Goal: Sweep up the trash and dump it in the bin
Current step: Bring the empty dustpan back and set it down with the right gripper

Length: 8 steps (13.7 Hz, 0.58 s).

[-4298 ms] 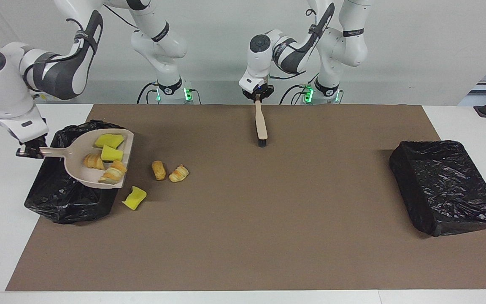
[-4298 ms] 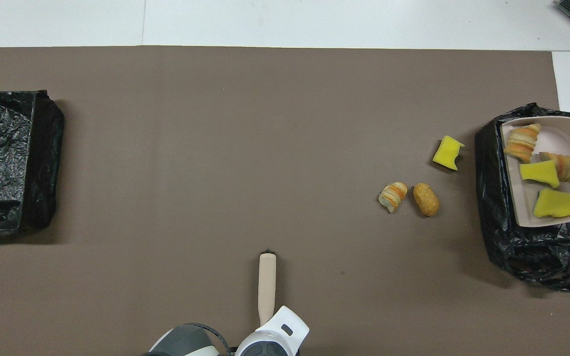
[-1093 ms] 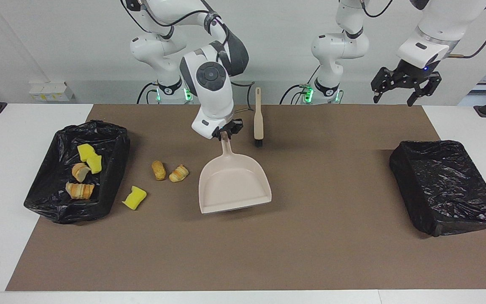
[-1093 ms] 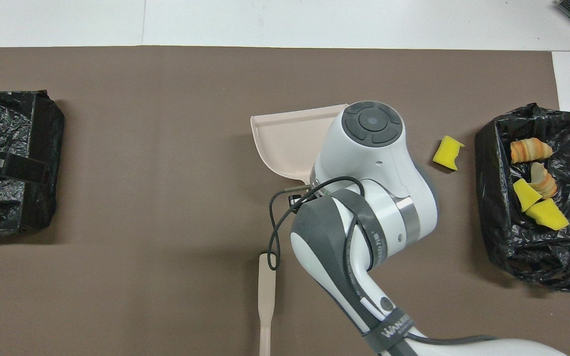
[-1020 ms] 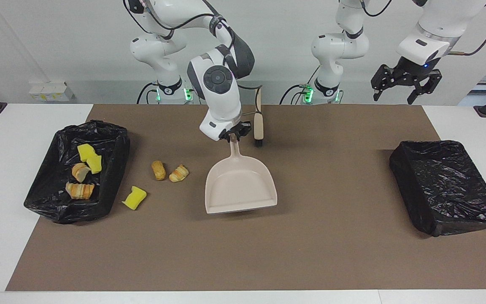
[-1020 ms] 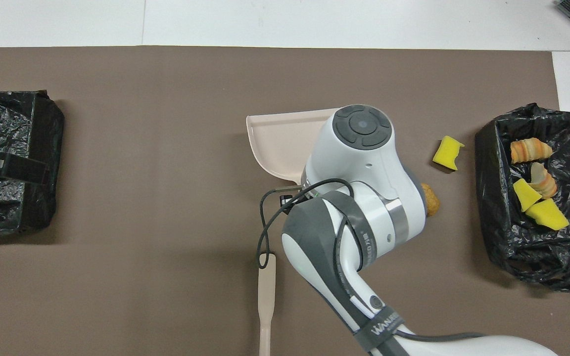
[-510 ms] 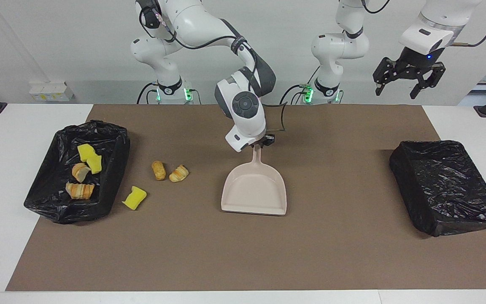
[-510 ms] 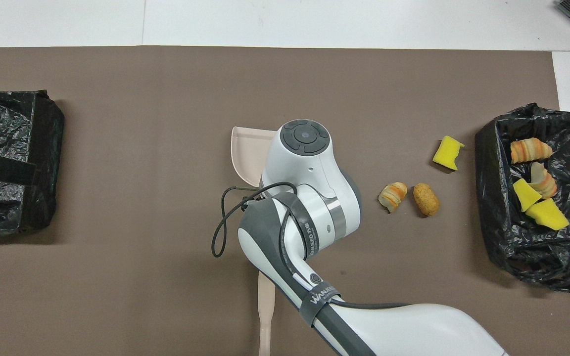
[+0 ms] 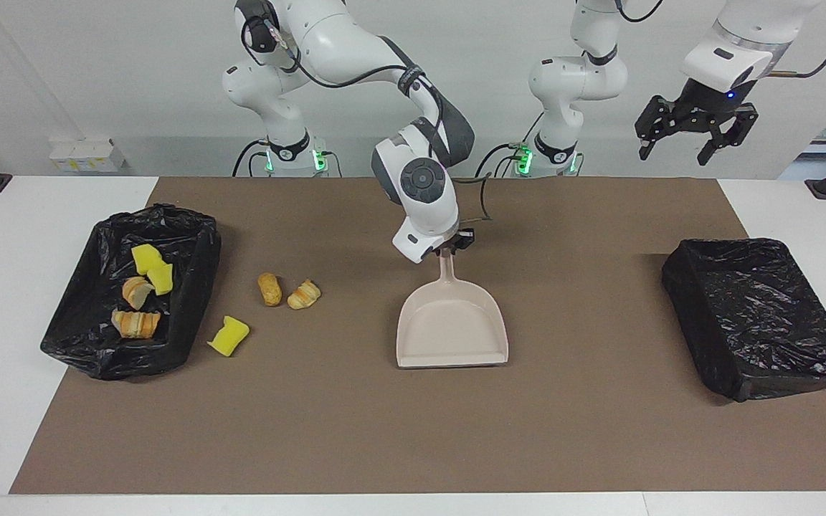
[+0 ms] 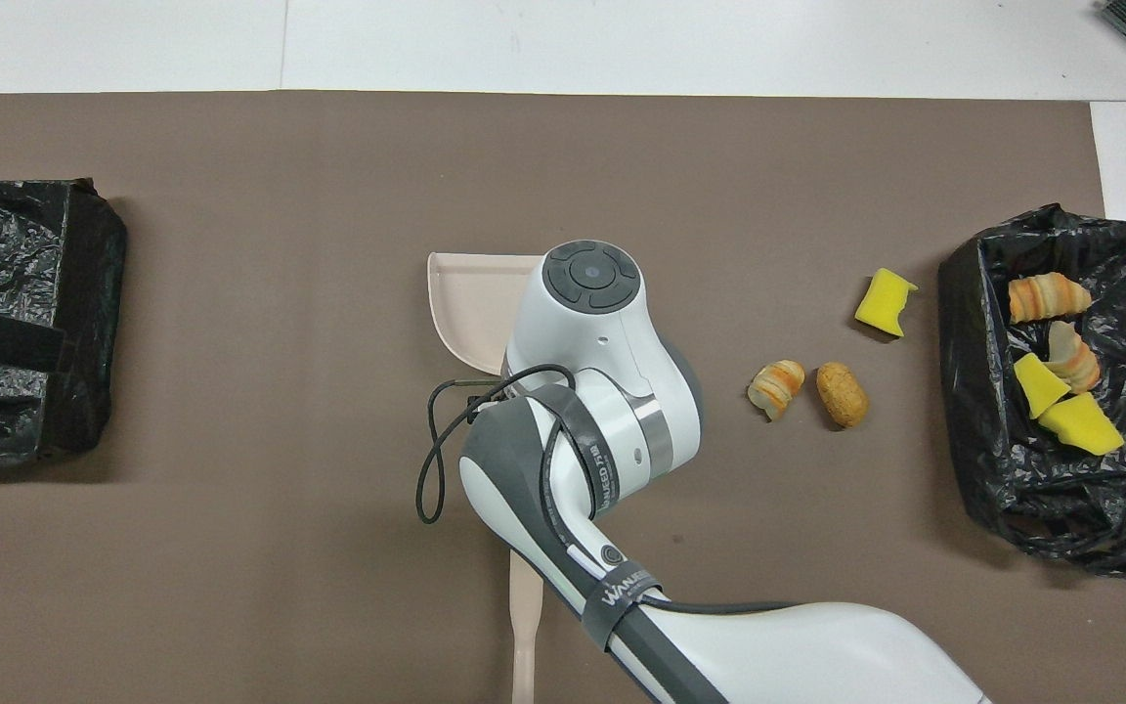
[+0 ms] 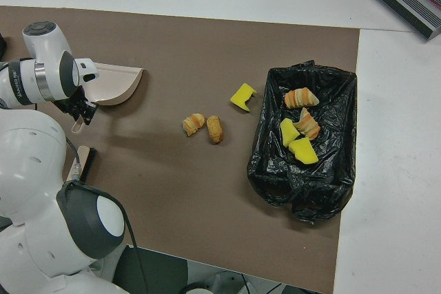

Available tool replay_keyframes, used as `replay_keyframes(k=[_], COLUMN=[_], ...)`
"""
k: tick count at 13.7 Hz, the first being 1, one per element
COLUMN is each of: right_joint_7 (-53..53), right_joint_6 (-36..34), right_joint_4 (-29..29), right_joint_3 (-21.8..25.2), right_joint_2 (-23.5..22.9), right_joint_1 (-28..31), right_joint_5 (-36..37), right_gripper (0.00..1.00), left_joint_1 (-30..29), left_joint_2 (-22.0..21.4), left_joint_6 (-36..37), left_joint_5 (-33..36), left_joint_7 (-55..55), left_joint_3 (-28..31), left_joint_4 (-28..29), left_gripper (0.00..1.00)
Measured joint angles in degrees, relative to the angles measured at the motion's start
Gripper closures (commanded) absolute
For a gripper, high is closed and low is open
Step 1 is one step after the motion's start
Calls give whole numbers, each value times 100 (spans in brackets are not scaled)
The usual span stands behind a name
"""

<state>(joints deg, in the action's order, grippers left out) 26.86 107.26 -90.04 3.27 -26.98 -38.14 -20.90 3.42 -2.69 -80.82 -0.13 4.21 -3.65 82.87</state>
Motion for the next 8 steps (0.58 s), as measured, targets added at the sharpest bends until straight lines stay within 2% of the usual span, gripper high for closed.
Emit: replay_keyframes(k=[1,2,6,8], right_joint_7=[-11,-12,-115,-121], right_joint_6=[0,0,-29,-294], right_joint_4=[-11,-24,-34,-27], right_joint_3=[0,0,22,57], right_joint_2=[0,0,8,43], right_joint_1=[-41,-71,-83,-47], right_joint_5=[-2,-3,-2,0], right_gripper=[83,1,0,0], left_joint_1=[0,0,0,1], left_joint_2=[-2,-4,-20,-45], left_joint_6=[1,2,47,96], left_joint_5=[0,0,0,0], left_joint_7=[0,0,0,0], left_joint_3=[4,6,6,-8], left_joint_4=[0,0,14,31], left_gripper=[0,0,0,0])
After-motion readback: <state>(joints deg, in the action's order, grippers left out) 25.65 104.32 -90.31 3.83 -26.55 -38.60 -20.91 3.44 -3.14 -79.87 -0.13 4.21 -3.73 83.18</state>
